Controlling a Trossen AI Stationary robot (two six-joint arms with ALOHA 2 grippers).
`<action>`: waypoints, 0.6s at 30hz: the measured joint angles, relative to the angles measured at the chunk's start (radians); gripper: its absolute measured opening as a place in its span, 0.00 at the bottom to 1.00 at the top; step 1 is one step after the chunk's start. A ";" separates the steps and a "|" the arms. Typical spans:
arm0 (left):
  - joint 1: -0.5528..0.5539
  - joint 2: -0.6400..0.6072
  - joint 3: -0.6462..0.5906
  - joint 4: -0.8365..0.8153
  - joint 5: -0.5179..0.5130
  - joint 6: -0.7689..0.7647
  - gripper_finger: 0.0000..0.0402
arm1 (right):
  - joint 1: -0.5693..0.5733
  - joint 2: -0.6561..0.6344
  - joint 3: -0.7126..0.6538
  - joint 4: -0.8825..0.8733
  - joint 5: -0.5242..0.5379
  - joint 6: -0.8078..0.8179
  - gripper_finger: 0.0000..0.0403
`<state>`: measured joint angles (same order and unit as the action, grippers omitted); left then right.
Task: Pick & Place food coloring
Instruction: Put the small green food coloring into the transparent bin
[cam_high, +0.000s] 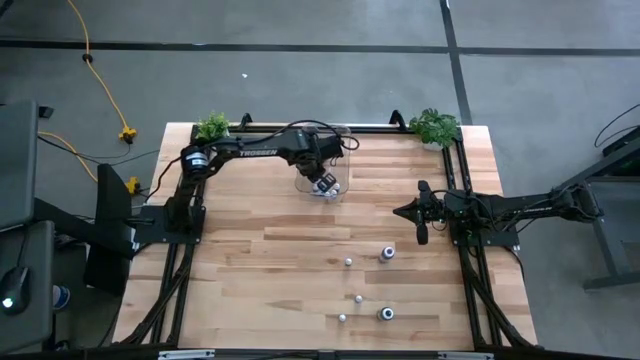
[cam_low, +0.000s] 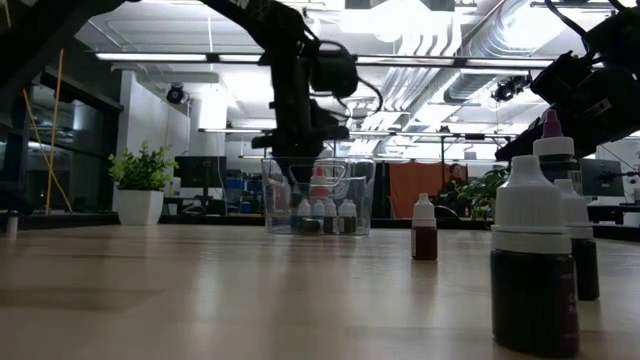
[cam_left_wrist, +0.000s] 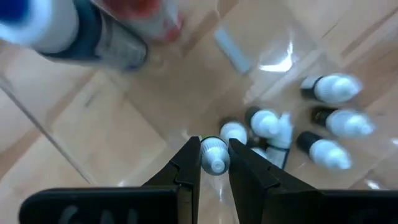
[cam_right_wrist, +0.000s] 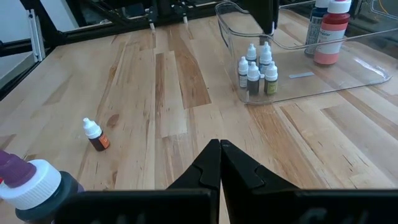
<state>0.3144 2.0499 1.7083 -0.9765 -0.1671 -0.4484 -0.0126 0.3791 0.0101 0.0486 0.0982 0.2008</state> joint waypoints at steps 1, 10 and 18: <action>0.002 0.003 -0.002 -0.011 0.005 0.000 0.14 | 0.000 0.000 0.000 0.000 0.000 0.000 0.00; 0.001 0.016 -0.003 -0.001 0.020 0.000 0.14 | 0.000 0.000 0.000 0.000 0.000 0.000 0.00; 0.001 0.045 -0.001 -0.016 0.045 -0.001 0.14 | 0.000 0.000 0.000 0.000 0.000 0.000 0.00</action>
<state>0.3149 2.0949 1.7073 -0.9929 -0.1216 -0.4496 -0.0128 0.3791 0.0104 0.0486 0.0982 0.2008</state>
